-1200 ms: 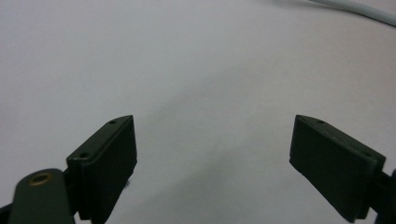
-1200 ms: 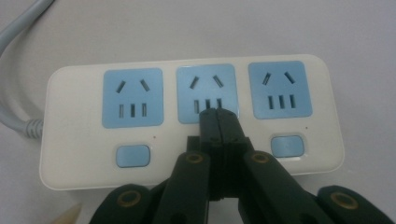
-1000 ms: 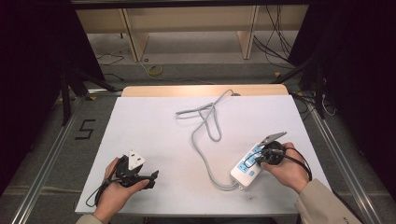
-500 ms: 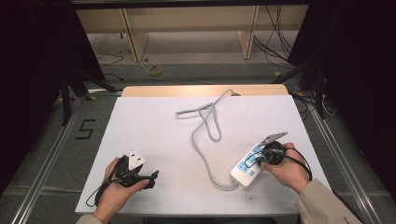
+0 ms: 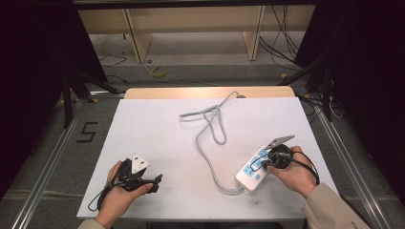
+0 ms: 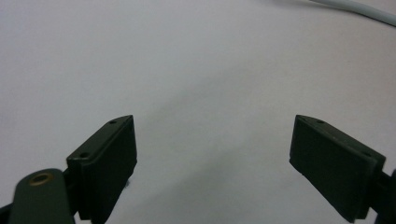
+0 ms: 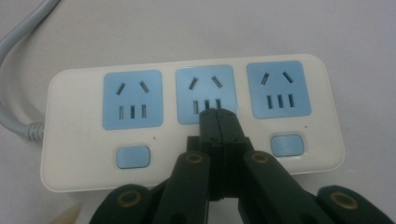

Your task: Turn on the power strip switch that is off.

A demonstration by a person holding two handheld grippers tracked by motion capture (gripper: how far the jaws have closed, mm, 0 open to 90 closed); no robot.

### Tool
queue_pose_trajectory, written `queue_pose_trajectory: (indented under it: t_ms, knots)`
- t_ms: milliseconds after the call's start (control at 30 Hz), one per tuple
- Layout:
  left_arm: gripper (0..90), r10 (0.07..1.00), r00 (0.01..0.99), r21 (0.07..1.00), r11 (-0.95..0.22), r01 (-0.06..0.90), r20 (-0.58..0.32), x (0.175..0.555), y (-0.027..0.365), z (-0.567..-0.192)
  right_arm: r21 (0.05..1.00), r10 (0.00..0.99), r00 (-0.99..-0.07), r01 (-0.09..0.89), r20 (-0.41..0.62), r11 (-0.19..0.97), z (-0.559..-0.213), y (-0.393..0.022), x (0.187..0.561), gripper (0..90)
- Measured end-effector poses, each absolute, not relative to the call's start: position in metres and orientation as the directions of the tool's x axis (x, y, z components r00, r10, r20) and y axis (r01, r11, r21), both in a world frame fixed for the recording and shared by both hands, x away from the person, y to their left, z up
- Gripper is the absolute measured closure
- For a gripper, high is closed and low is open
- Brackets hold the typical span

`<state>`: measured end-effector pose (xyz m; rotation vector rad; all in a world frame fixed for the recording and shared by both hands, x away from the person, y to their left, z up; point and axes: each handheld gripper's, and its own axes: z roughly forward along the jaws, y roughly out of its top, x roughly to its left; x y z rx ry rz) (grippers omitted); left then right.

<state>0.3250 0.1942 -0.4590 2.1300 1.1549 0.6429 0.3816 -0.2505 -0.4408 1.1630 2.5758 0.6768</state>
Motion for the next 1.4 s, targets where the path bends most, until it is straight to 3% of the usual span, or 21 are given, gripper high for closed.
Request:
queue_pose_trajectory:
  t_ms: [1400]
  knots:
    - [14.4, 0.859, 0.497, 0.716, -0.422, 0.556, 0.121, 0.3254, 0.1941, -0.4591, 0.503, 0.756, -0.655, 0.649, -0.013, 0.57, -0.4403, -0.2516, 0.3822, 90.0]
